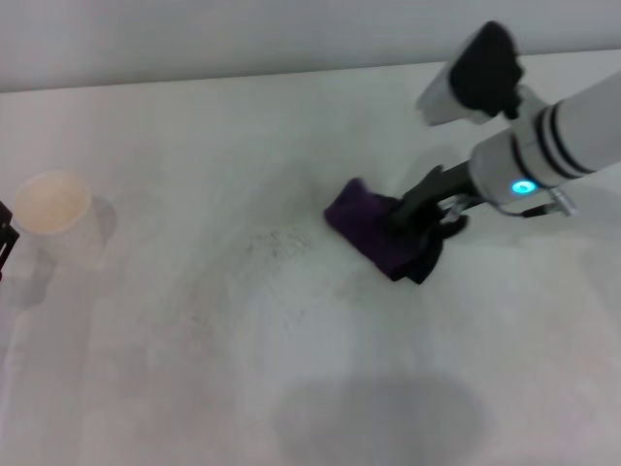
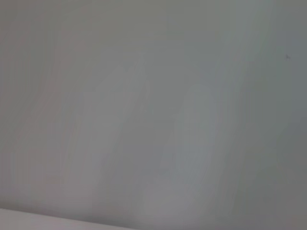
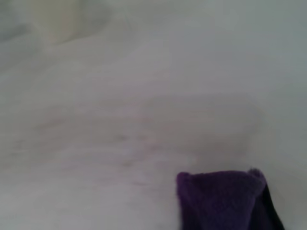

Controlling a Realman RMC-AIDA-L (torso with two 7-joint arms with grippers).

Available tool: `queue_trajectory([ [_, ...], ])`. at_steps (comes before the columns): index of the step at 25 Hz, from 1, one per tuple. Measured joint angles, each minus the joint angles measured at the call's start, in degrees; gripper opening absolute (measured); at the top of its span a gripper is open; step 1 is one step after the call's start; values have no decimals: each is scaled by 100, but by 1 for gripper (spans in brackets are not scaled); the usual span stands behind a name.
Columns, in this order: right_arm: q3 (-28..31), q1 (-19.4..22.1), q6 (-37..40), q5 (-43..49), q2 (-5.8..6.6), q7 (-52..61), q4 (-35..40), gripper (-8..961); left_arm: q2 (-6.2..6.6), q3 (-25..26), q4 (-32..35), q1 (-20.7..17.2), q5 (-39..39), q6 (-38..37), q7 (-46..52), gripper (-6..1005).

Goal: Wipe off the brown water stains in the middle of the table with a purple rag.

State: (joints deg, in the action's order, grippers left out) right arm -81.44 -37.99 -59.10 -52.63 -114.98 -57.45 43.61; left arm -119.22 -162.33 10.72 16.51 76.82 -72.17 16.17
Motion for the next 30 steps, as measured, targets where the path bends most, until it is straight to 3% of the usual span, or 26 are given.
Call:
queue_trajectory([
  [5, 661, 247, -200, 327, 12, -6, 234, 159, 4, 8, 0, 1, 2, 0, 0, 890],
  [11, 664, 315, -230, 521, -46, -46, 405, 165, 4, 17, -8, 52, 73, -5, 0, 890],
  [14, 688, 481, -193, 424, -51, 7, 836, 168, 4, 17, -9, 81, 86, -5, 0, 891],
  [20, 786, 1173, 353, -337, -30, -110, 2088, 343, -3, 17, -9, 115, 135, 38, 0, 891],
  [25, 1148, 1450, 1288, -1839, -36, -1017, 2040, 533, -14, 17, 46, 127, 218, 32, 0, 890],
  [27, 1390, 1526, 1485, -2950, -41, -1741, 1734, 621, -14, 17, 46, 140, 255, 27, 0, 890],
  [28, 1601, 1584, 1516, -4250, -45, -2619, 1298, 649, -14, 17, 46, 145, 279, 27, 1, 890],
  [29, 1601, 1584, 1516, -4250, -45, -2619, 1298, 677, -14, 17, 48, 150, 309, 27, 3, 890],
  [30, 1699, 1603, 1494, -4915, -49, -3056, 1038, 706, -14, 17, 50, 152, 330, 27, 4, 891],
])
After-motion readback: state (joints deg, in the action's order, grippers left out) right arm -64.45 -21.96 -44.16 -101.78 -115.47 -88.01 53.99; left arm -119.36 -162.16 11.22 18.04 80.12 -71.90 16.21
